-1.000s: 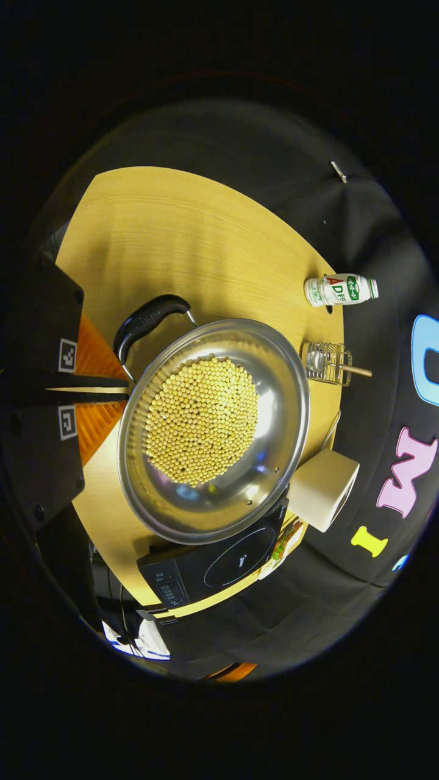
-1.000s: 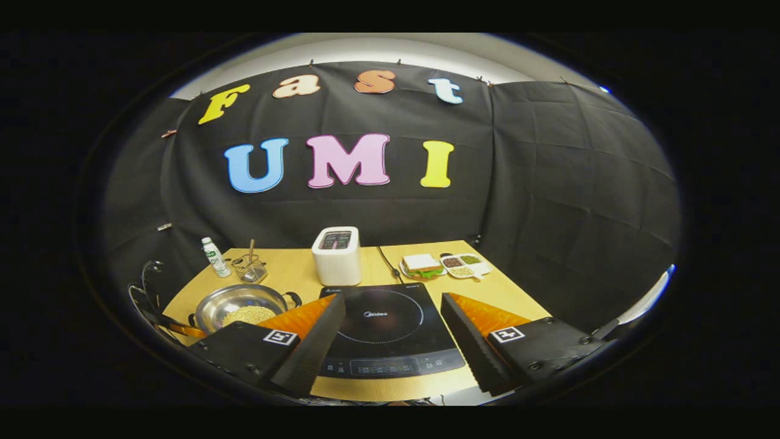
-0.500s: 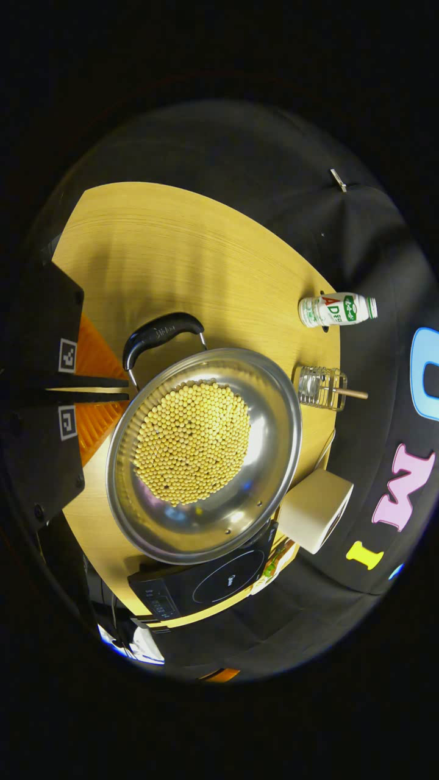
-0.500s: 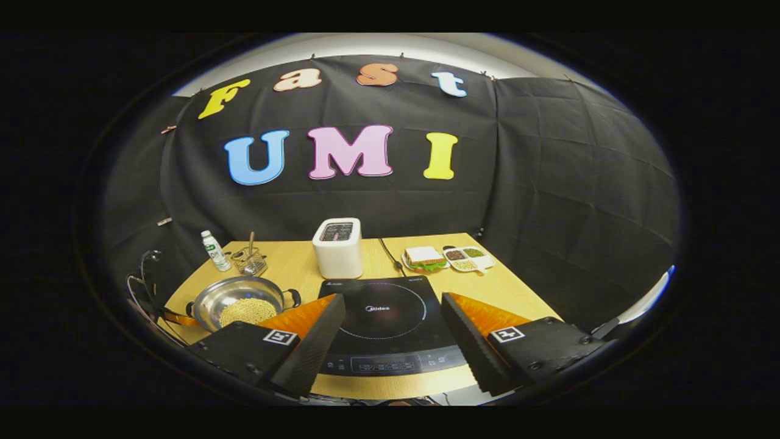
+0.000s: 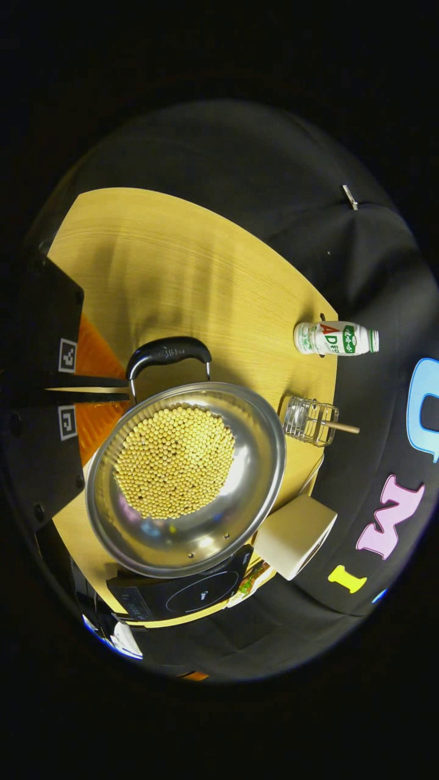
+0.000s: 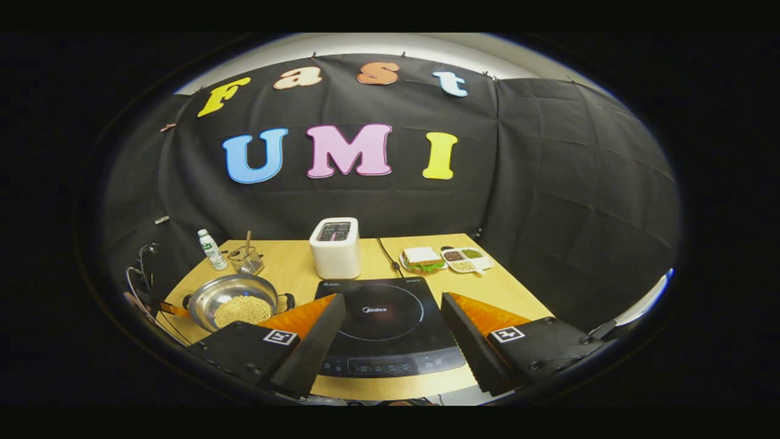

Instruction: First push the handle of the pot to place it horizontally, then grasp the pot with both hands and set it on the induction cooktop.

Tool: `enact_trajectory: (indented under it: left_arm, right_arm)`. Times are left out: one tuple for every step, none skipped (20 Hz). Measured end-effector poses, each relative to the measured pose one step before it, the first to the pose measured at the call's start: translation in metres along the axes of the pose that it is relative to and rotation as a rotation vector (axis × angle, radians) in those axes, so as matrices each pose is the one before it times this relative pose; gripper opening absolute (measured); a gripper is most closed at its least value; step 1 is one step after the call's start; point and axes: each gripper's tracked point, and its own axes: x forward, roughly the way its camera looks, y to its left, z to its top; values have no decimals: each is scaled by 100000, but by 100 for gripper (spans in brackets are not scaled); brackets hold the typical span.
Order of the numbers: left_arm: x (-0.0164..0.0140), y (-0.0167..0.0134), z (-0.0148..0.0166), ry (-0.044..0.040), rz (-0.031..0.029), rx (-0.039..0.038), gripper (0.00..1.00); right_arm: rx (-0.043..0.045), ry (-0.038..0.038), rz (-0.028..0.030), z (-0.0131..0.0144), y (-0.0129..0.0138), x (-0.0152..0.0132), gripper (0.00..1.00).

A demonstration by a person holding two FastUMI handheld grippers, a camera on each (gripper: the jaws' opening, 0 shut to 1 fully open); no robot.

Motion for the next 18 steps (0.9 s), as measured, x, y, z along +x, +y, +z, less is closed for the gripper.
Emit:
enact_trajectory:
  left_arm:
    - [255,217,157,244,544,498,5]
    - [148,206,152,159,435,456,5]
    - [246,212,291,182,437,343,5]
    - [254,196,150,102,147,303,5]
    - [264,215,228,-173,127,-175,5]
    - [166,204,259,83,-217,-686,5]
    - [164,189,201,10,-293,-751,5]
    - [91,238,364,-292,-88,-380,5]
    - [178,231,264,-182,135,146,7]
    - [155,248,319,-62,400,366,7]
    - [208,226,284,-5,782,686,5]
    - [171,300,292,-97,1317,1131,5]
    - [114,245,164,-420,1117,812,5]
    - [121,127,300,-79,915,153,5]
    - [20,-41,72,-175,343,-231,5]
    - [-76,-103,-14,-59,-147,-732,5]
    - [-336,-150,-193,-305,-434,-1114,5]
    - [-482,-93,-72,-651,38,-859,5]
  right_arm:
    - [141,501,-453,-111,-115,67,99]
    - [295,481,-149,-74,-24,92,99]
    - [358,428,27,8,95,96,99]
    - [-54,300,104,-17,203,72,99]
    - [-400,558,175,-106,227,107,99]
    - [-345,607,332,-137,276,139,99]
    - [27,456,564,-39,339,192,99]
    - [213,476,591,-111,347,118,99]
    - [134,454,542,-18,300,182,99]
    - [97,542,477,-130,330,127,99]
    - [-39,612,823,-79,337,226,99]
    - [105,1133,759,-153,203,224,99]
    - [539,1109,386,-173,21,175,99]
    - [1073,557,127,-58,-106,70,99]
    - [1257,477,72,-5,-108,185,99]
    - [1120,1057,203,-326,-16,248,99]
    - [879,1194,421,-288,84,268,99]
    - [607,1092,381,-355,207,322,99]
